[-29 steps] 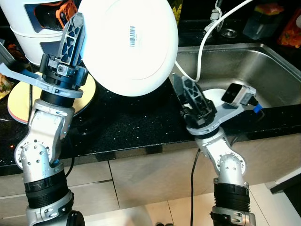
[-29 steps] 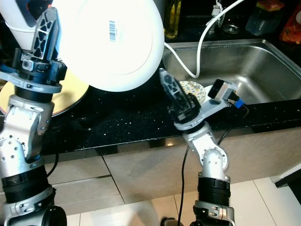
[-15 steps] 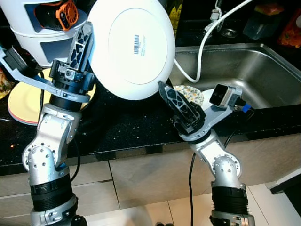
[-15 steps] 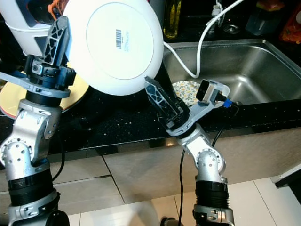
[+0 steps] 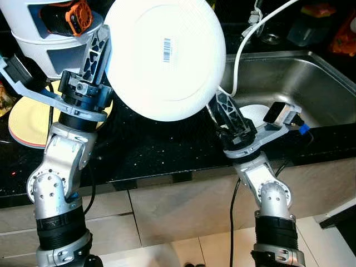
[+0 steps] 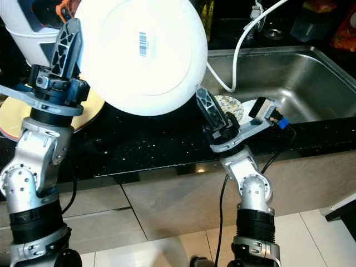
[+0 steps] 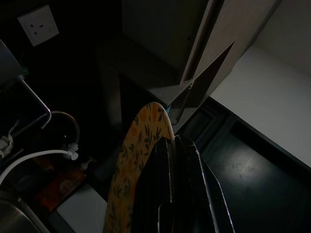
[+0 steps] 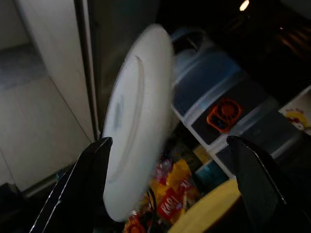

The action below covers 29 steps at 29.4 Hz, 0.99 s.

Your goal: Kitchen organization

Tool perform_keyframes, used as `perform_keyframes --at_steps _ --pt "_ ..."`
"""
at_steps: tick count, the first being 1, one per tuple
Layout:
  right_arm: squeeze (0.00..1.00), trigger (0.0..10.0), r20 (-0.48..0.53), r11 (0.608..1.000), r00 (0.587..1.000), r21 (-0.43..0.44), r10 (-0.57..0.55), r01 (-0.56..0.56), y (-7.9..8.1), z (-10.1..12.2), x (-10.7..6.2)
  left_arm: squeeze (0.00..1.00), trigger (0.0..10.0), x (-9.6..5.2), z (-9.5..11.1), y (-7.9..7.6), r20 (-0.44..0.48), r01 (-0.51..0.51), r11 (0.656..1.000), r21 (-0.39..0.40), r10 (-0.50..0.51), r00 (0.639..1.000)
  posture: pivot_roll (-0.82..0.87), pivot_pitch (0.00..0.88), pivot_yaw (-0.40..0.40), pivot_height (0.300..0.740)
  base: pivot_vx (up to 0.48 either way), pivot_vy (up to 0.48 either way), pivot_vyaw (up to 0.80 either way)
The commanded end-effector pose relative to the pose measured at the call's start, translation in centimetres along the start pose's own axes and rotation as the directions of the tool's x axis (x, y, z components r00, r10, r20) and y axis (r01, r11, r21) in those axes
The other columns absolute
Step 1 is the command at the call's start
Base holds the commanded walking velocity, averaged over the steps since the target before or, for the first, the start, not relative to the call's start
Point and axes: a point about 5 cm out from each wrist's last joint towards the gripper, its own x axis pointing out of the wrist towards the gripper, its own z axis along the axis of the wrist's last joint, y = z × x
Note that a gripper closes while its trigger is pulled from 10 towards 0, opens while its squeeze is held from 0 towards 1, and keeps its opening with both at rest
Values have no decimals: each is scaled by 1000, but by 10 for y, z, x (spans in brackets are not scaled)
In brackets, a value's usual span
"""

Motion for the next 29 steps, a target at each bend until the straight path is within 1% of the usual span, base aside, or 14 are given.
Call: perform_keyframes --at_steps 1,3,6,12,13,14,27,29 --pt "0 10000 -57 1000 998 11 -19 20 -2 -12 -1 0 0 0 -3 -6 -1 35 999 -22 -35 999 84 83 -30 740 0 0 0" --pt "0 10000 -57 1000 998 11 -19 20 -2 -12 -1 0 0 0 -3 -6 -1 35 999 -22 -35 999 84 83 -30 740 0 0 0" --pt "0 10000 -85 999 996 37 15 -12 2 -23 0 0 0 0 -4 -5 -8 35 999 -25 -35 999 85 84 -29 740 0 0 0" --pt "0 10000 -70 996 996 76 55 -50 7 -26 3 0 0 -2 -6 -4 -17 28 999 -28 -28 999 85 84 -29 740 0 0 0" --pt "0 8745 -67 996 996 77 59 -54 8 -26 3 0 0 -2 -7 -3 -20 26 999 -30 -26 999 84 79 -27 740 0 0 0" --pt "0 0 -60 996 997 72 53 -48 7 -26 4 0 0 -3 -7 -2 -22 23 999 -33 -24 999 82 78 -26 740 0 0 0" --pt "0 0 -47 996 997 72 57 -54 7 -25 7 0 0 -10 -16 7 -52 -12 999 -50 10 999 78 71 -29 740 0 0 0" --pt "0 0 -47 996 997 69 56 -52 7 -24 8 0 0 -14 -17 12 -62 -34 998 -50 31 998 77 69 -27 740 0 0 0"
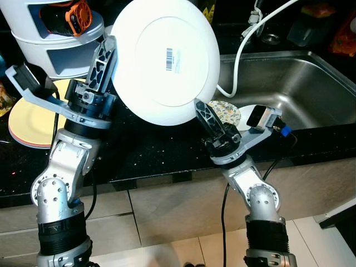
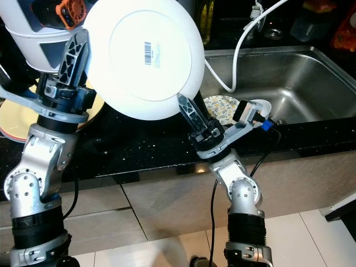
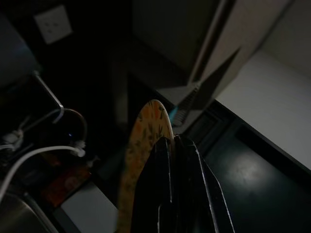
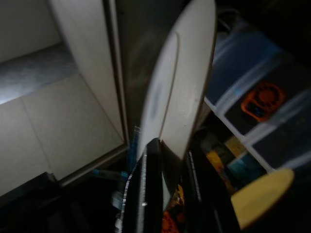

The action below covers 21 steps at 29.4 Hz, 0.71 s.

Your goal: Kitchen organization

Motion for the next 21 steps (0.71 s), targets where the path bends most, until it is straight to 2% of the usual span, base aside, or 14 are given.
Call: perform_keyframes --at_steps 1,8,9,10,15,21 --pt "0 0 -22 999 999 -13 -33 33 -2 -2 2 0 0 -1 -11 0 -55 15 1000 -21 -16 998 77 69 -27 740 0 0 0" --pt "0 0 -12 999 999 -17 -41 40 -3 0 2 0 0 -2 -11 2 -64 5 1000 -18 -7 998 78 72 -25 740 0 0 0" --pt "0 0 -9 999 999 -18 -43 42 -3 0 2 0 4706 -3 -12 4 -75 -7 1000 -15 6 997 78 73 -25 740 0 0 0" --pt "0 0 -2 999 999 -21 -45 45 -3 2 2 1000 10000 -5 -13 6 -91 -26 999 -20 24 996 79 74 -25 740 0 0 0" --pt "0 0 29 998 998 -28 -47 48 -4 8 3 1000 10000 -7 -12 3 -135 -5 1000 0 5 991 79 73 -27 740 0 0 0" --pt "0 0 131 995 989 -58 -70 78 -6 28 8 1000 10000 -13 -8 -6 -238 70 996 62 -54 970 78 73 -28 740 0 0 0"
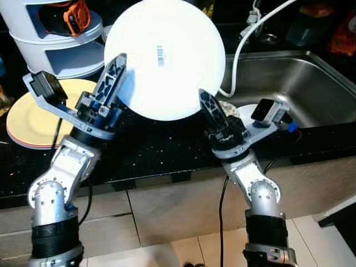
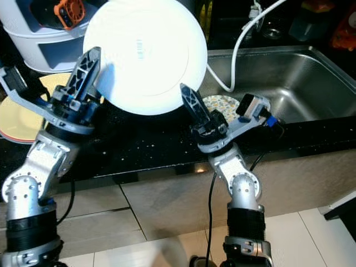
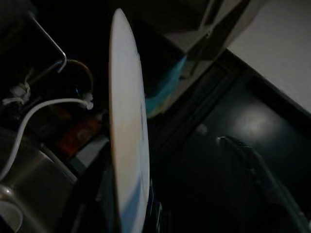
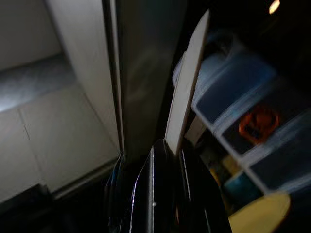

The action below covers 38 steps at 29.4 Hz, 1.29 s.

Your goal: Kitchen organization

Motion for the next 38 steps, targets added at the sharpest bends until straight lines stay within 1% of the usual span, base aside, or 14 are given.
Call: perform_keyframes --at_steps 1,10,11,12,13,14,15,16,23,26,28,32,35,38 --pt "0 0 76 996 994 -42 -79 82 -7 14 -7 1000 10000 1 -1 -11 -47 69 997 38 -67 997 78 73 -28 740 0 0 0" --pt "0 0 195 921 957 -284 -215 265 -15 80 -9 1000 10000 5 10 -17 -114 52 977 208 -28 993 91 79 -44 740 0 0 0" --pt "0 2824 231 854 933 -387 -276 349 -14 109 -13 1000 10000 7 13 -20 -151 54 955 293 -9 988 81 86 -51 740 0 0 0" --pt "0 2824 231 854 933 -387 -276 349 -14 109 -13 1000 10000 7 13 -20 -151 54 955 293 -9 988 81 86 -51 740 0 0 0" --pt "0 4627 237 819 920 -424 -312 387 -14 120 -14 1000 10000 8 14 -20 -162 51 939 339 5 987 79 88 -53 740 0 0 0" --pt "0 10000 240 783 907 -458 -346 420 -14 127 -16 839 10000 10 15 -20 -167 49 925 376 16 986 79 88 -53 740 0 0 -788" --pt "0 10000 240 783 907 -458 -346 420 -14 127 -16 839 10000 10 15 -20 -167 49 925 376 16 986 79 88 -53 740 0 0 -788" --pt "0 10000 234 719 878 -507 -417 476 -17 133 -18 0 10000 14 17 -22 -170 46 903 427 31 985 75 96 -56 740 0 0 -788" --pt "0 10000 184 629 834 -578 -520 520 -28 123 -21 0 10000 20 15 -25 -179 50 874 483 43 983 74 111 -59 740 0 0 -798" --pt "0 10000 84 542 813 -704 -577 458 -38 105 -11 0 10000 26 8 -27 -206 50 826 562 81 975 75 127 -60 740 0 0 0" --pt "0 10000 60 541 817 -721 -573 432 -38 102 -7 0 10000 28 7 -29 -207 51 815 577 85 975 76 136 -64 740 0 0 0" --pt "0 10000 -72 449 787 -851 -612 272 -44 86 16 0 10000 36 5 -31 -223 53 718 694 145 964 73 167 -72 740 0 0 0" --pt "0 10000 -121 427 774 -880 -622 206 -46 79 30 0 10000 38 4 -32 -227 52 669 741 176 958 72 183 -78 740 0 0 0" --pt "0 10000 -156 337 723 -935 -673 112 -53 74 45 0 10000 39 2 -33 -242 65 597 800 222 945 68 202 -88 740 0 0 0"
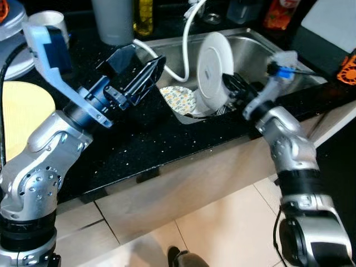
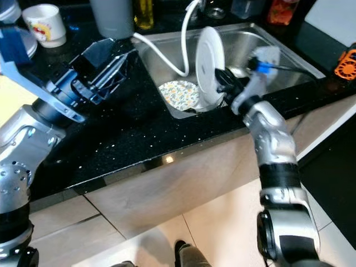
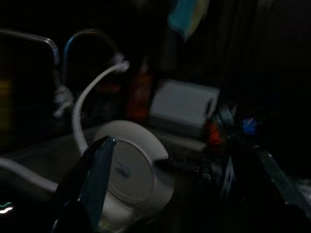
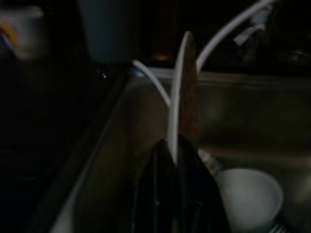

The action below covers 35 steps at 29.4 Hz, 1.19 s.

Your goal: Kitchen organization

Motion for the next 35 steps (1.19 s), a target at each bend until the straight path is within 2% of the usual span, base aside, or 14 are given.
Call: perform_keyframes --at_steps 1,8,10,15,18,19,20,27,28,29,31,32,34,35 --pt "0 10000 -108 971 994 -241 -35 8 -1 0 15 0 10000 1 1 -7 -32 4 997 82 -2 999 73 227 -101 740 0 0 0" --pt "0 10000 -213 864 975 -501 -63 -54 6 9 37 0 10000 -2 7 -14 -39 7 994 111 -3 999 79 258 -118 740 0 0 0" --pt "0 10000 -319 764 942 -633 -108 -127 6 11 45 0 10000 -4 13 -18 -38 13 992 125 -8 999 83 283 -131 740 0 0 0" --pt "0 10000 -446 643 880 -724 -163 -248 6 12 50 0 10000 -8 17 -20 -54 3 988 155 5 999 89 310 -133 740 0 0 0" --pt "0 10000 -450 639 878 -726 -162 -254 7 13 52 0 10000 -9 17 -20 -60 3 987 162 7 998 89 312 -134 740 0 0 0" --pt "290 10000 -453 630 878 -730 -154 -267 10 14 54 0 10000 -9 17 -21 -65 3 986 168 8 998 92 317 -132 740 0 0 0" --pt "1000 10000 -445 640 885 -722 -140 -263 13 16 56 0 10000 -9 17 -21 -69 2 985 171 9 998 92 316 -134 740 0 0 0" --pt "1000 10000 -369 768 924 -618 -97 -166 14 29 61 0 10000 -9 20 -21 -73 -4 981 194 18 997 101 297 -132 740 0 0 0" --pt "0 10000 -332 816 943 -554 -33 -167 14 36 60 0 10000 -10 21 -20 -70 -8 978 208 24 997 103 283 -135 740 0 0 0" --pt "0 10000 -332 816 943 -554 -33 -167 14 36 60 0 10000 -10 21 -20 -70 -8 978 208 24 997 103 283 -135 740 0 0 0" --pt "0 10000 -160 944 977 -273 144 -184 15 58 58 0 10000 -11 25 -16 -59 -29 972 232 44 997 112 263 -126 740 0 0 0" --pt "0 10000 -49 959 972 -161 229 -234 15 67 53 0 10000 -12 26 -13 -56 -38 970 242 53 997 114 254 -123 740 0 0 0" --pt "0 10000 19 958 962 -105 271 -267 15 72 49 0 10000 -12 26 -12 -55 -43 968 247 59 997 113 251 -121 740 0 0 0" --pt "0 10000 163 932 919 -1 359 -364 19 75 36 0 10000 -14 27 -10 -55 -47 965 258 63 996 113 236 -118 740 0 0 0"
